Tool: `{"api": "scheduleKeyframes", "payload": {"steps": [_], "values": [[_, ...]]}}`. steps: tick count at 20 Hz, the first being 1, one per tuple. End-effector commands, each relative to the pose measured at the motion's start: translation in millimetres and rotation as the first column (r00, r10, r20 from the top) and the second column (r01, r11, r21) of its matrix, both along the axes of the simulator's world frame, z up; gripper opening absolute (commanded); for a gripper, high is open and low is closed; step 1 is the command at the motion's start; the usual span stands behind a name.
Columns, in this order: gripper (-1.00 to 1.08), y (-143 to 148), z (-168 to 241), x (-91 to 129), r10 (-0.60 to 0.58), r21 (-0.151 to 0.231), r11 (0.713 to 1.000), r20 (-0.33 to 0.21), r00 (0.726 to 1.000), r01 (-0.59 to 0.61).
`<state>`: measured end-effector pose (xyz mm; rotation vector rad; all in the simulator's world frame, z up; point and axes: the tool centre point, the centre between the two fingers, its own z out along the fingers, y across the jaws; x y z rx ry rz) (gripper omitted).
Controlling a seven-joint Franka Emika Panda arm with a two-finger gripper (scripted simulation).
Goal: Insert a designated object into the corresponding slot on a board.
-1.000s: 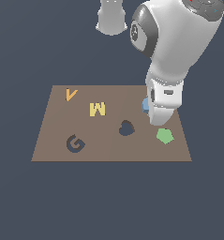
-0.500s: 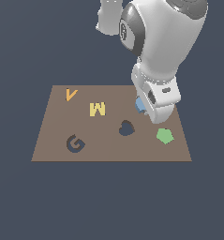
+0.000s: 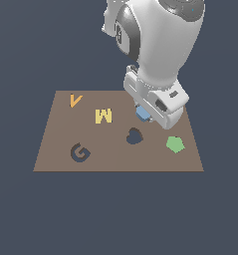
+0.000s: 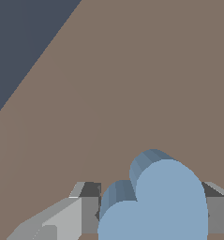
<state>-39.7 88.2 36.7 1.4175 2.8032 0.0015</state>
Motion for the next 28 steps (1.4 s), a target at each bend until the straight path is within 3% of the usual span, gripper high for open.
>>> {"api": "scheduleKeyframes", "payload": {"steps": [1,7,13,18,28], "values": [[-1.00,-6.0,0.5,2.9,0.091,0.000,0.996,0.001,0.996,-0.091],[-1.00,-19.0,1.3,12.0,0.299,0.000,0.954,0.001,0.954,-0.299],[-1.00,-29.8,2.0,23.7,0.493,0.000,0.870,0.001,0.870,-0.493],[-1.00,-36.7,2.6,35.2,0.639,-0.001,0.769,0.001,0.769,-0.639],[-1.00,-43.1,3.5,59.0,0.854,-0.001,0.521,0.001,0.521,-0.854]]}}
